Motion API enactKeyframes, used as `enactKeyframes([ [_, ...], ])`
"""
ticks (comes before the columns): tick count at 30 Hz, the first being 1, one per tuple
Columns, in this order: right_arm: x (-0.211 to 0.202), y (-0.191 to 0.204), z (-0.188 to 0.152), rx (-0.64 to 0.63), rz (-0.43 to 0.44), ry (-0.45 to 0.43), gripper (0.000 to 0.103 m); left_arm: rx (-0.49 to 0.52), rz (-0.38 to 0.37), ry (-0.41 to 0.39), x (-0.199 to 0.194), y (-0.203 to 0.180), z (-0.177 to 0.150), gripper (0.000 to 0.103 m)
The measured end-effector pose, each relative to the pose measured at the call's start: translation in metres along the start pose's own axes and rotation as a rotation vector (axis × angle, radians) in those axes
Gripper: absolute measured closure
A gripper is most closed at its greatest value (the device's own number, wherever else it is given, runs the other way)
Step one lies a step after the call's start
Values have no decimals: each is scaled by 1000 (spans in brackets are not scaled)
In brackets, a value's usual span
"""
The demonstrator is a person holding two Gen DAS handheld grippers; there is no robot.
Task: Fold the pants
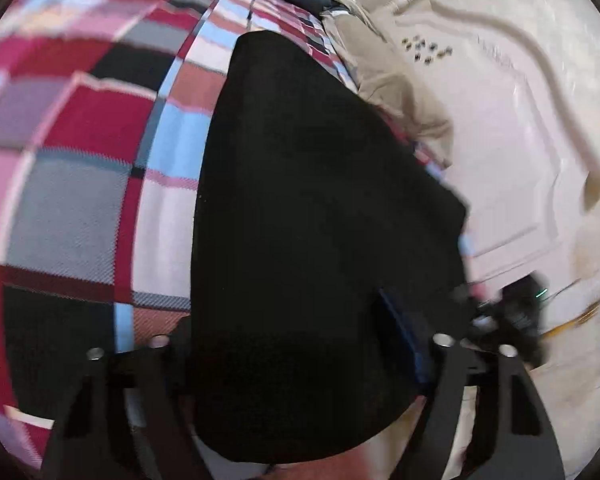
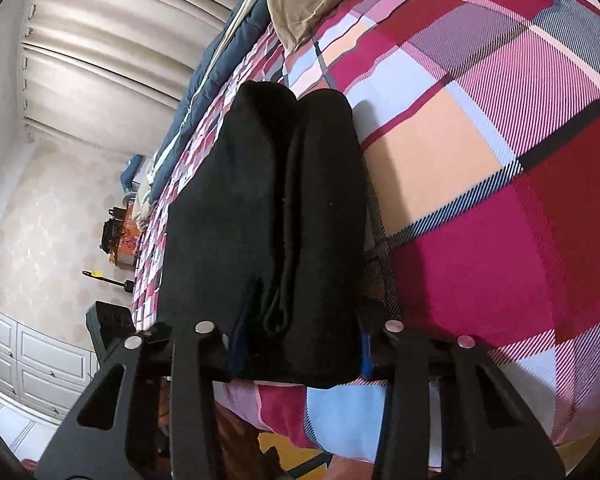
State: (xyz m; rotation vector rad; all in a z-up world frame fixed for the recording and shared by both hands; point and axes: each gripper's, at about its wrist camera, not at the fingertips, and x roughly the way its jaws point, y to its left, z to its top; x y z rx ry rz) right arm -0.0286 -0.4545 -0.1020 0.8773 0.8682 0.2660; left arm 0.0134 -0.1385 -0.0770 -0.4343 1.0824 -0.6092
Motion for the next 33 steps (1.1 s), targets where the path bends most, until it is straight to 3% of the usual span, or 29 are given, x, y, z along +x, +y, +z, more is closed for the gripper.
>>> enactKeyframes([
  [8, 0, 4, -1, -13, 1, -10, 65, 8, 41, -21, -8, -5, 6, 58],
  [10, 2, 4, -1, -15, 0, -13, 65, 22, 50, -27, -8, -9, 4, 60],
  [22, 16, 34, 1, -58, 29, -9, 68, -6, 44, -40, -21, 7, 5, 62],
  [33, 61, 74, -8, -116, 104, 60, 69, -57, 70, -75, -66, 56, 3, 62],
])
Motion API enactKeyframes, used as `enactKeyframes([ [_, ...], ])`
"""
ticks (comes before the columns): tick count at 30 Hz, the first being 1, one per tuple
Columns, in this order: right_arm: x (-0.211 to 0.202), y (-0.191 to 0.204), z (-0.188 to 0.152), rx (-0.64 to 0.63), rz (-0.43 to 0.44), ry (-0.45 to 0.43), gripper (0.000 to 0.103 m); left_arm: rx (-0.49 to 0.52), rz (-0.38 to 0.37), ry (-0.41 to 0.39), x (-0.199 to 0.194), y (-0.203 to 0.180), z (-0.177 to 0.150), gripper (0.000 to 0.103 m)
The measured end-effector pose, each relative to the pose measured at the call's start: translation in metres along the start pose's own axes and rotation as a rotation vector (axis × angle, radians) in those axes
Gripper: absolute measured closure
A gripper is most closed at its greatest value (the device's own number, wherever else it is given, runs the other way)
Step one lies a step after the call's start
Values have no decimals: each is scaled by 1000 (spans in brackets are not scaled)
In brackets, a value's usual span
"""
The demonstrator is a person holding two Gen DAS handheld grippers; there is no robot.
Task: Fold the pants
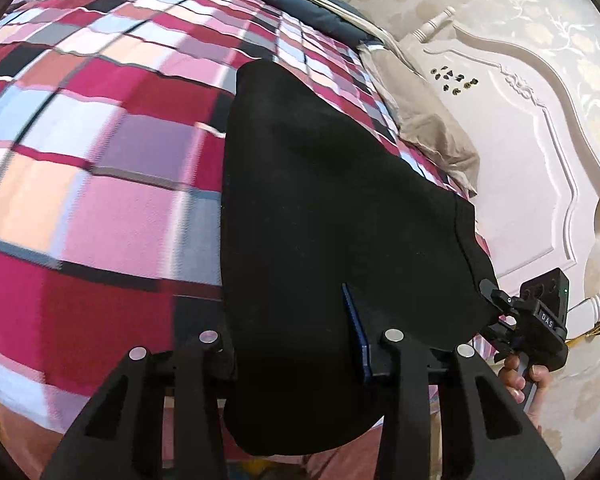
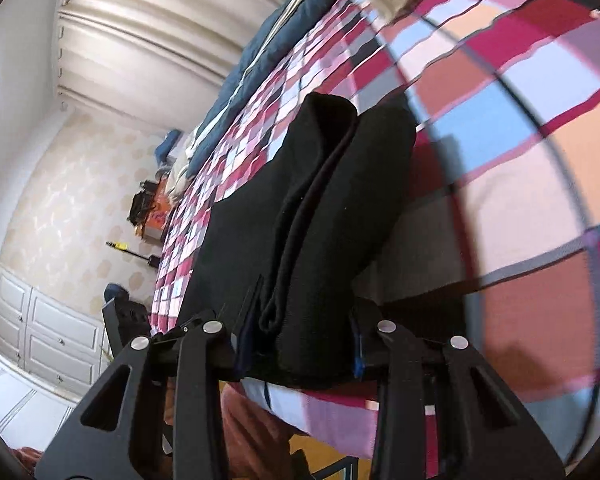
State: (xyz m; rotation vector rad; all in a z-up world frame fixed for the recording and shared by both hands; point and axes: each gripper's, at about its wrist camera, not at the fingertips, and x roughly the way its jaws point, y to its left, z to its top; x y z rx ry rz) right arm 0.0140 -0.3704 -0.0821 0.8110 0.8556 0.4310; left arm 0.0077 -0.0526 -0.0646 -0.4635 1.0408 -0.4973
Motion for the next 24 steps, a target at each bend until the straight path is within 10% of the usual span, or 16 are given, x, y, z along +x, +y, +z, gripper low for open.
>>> enactKeyframes([
  [7, -23, -34, -6, 95, -15, -30, 53, -38, -203, -6, -23, 28, -4, 23],
  [13, -33, -37, 26, 101, 19, -71, 33, -43, -256, -19, -30, 42, 19, 18],
  [22, 45, -25, 59, 15, -25, 71, 32, 2, -226, 65, 26, 35, 51, 18],
  [24, 51, -24, 59, -3, -21, 94, 55, 58, -208, 66, 30, 23, 51, 19],
])
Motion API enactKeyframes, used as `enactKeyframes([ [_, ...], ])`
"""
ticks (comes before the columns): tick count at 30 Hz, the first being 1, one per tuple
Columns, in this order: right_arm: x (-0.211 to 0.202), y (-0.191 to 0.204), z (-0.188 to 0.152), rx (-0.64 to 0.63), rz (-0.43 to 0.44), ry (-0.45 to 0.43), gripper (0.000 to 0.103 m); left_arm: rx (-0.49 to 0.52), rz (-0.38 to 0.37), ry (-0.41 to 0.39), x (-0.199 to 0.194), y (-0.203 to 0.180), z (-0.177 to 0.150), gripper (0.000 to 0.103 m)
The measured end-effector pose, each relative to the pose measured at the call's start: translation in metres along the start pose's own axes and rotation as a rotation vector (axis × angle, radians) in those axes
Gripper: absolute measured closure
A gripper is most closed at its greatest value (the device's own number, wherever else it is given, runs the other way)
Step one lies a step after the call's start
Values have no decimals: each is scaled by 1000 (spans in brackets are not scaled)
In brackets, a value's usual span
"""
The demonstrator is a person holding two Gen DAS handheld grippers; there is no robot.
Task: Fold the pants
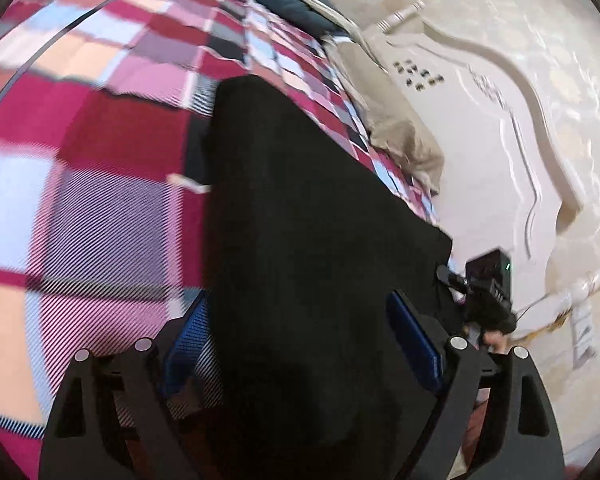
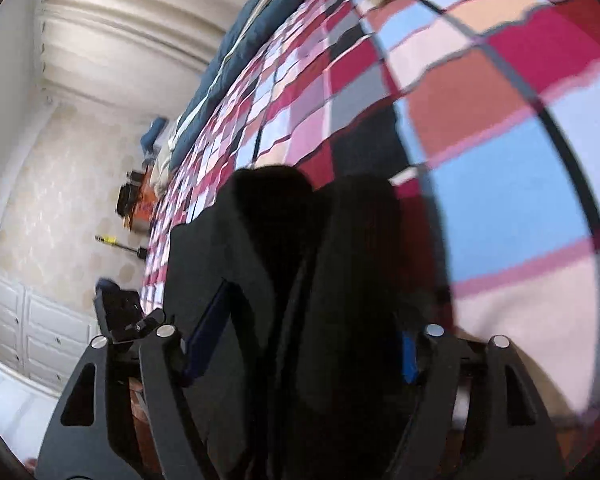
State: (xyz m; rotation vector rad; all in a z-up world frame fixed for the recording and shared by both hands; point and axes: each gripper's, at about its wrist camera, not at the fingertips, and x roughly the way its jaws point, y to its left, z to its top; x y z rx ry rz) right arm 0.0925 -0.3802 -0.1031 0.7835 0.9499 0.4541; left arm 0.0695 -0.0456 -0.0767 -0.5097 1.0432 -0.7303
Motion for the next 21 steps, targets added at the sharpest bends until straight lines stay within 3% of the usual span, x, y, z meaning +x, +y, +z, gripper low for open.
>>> enactKeyframes([
  [1, 0, -3, -1, 10, 7, 5, 57, 26, 19, -1, 3, -5, -1, 35],
  [2, 0, -6, -2, 13, 22, 3, 61, 61, 76, 4, 9, -8, -2, 42],
  [7, -1, -6, -4, 4, 36, -16, 64, 70, 133, -4, 6, -11, 0, 57],
  [14, 2, -2, -2, 9, 45, -41, 66, 108, 208, -15, 9, -19, 9, 65],
  [21, 20, 17, 3, -1, 72, -30, 67, 102, 236, -30, -4, -8, 15, 68],
])
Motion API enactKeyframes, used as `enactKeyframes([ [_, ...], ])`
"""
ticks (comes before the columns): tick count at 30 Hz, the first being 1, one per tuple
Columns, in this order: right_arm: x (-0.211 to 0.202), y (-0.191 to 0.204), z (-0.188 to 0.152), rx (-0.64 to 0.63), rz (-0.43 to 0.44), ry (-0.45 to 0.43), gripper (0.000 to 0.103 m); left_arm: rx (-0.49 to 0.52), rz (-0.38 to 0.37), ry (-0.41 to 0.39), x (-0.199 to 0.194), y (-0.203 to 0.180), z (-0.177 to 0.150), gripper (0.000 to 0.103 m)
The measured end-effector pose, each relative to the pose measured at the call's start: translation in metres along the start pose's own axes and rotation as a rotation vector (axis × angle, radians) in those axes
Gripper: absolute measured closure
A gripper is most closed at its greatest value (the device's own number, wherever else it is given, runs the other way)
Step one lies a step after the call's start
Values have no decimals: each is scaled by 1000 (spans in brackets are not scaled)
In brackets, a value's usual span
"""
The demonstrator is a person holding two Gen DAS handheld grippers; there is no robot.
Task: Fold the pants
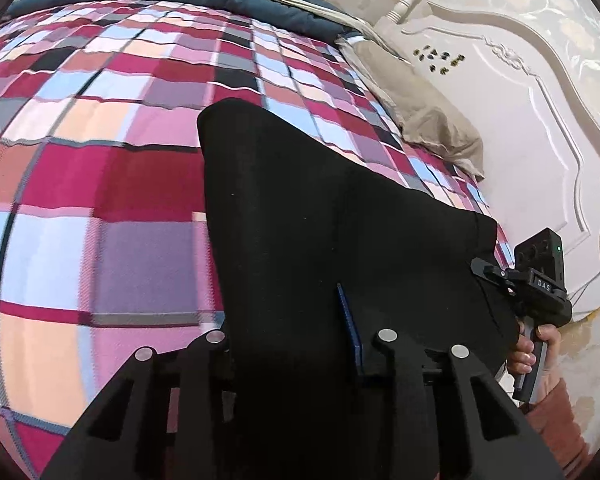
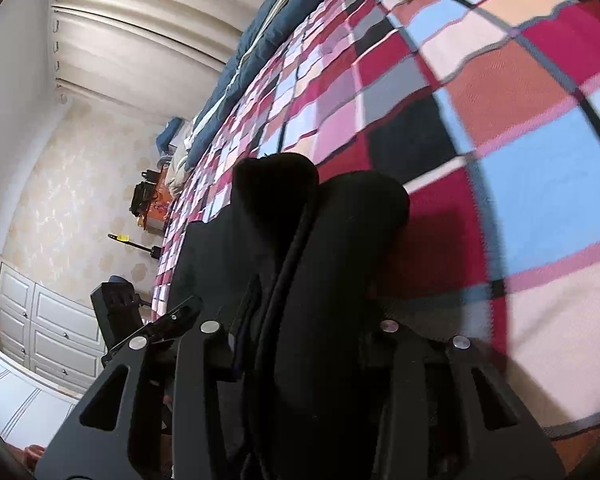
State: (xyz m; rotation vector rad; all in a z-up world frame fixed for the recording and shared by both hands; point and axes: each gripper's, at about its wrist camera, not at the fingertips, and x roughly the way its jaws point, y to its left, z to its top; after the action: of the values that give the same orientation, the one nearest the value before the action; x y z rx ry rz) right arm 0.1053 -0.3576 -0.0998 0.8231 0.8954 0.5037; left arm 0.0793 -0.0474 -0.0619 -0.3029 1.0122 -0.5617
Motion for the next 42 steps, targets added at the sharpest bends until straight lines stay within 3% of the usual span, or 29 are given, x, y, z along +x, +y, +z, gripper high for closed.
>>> enactKeyframes([
  [11, 63, 32, 5, -7, 74, 53, 67, -57, 59, -33, -37, 59, 9, 68],
  [17, 67, 29, 1, 4, 61, 62, 66, -74, 32, -25, -40, 76, 10, 65],
  [19, 65, 26, -1, 18, 56, 69, 61, -58, 3, -34, -42, 76, 10, 62],
  [22, 57, 27, 0, 10, 46, 76, 50, -82, -93, -51, -52, 81, 3, 47],
  [24, 47, 30, 2, -15, 32, 61, 35, -118, -176, -67, -65, 89, 0, 40],
  [27, 42, 32, 10, -31, 19, 31, 25, -177, -261, -86, -80, 105, -1, 35],
  [31, 58, 30, 26, -20, 19, 48, 23, -169, -240, -159, -88, 118, 15, 30],
  [33, 67, 27, 36, -3, 22, 53, 21, -166, -241, -148, -80, 119, 26, 30],
  [38, 77, 27, 47, 18, 55, 70, 21, -169, -199, -48, -33, 123, 53, 30],
  [40, 81, 32, 45, -17, 22, 94, 34, -176, -199, -10, -17, 126, 55, 30],
  [41, 84, 30, 43, -27, 4, 111, 49, -161, -189, -12, -13, 125, 56, 30],
  [42, 85, 30, 43, -29, 6, 110, 57, -138, -179, -13, -12, 122, 59, 32],
])
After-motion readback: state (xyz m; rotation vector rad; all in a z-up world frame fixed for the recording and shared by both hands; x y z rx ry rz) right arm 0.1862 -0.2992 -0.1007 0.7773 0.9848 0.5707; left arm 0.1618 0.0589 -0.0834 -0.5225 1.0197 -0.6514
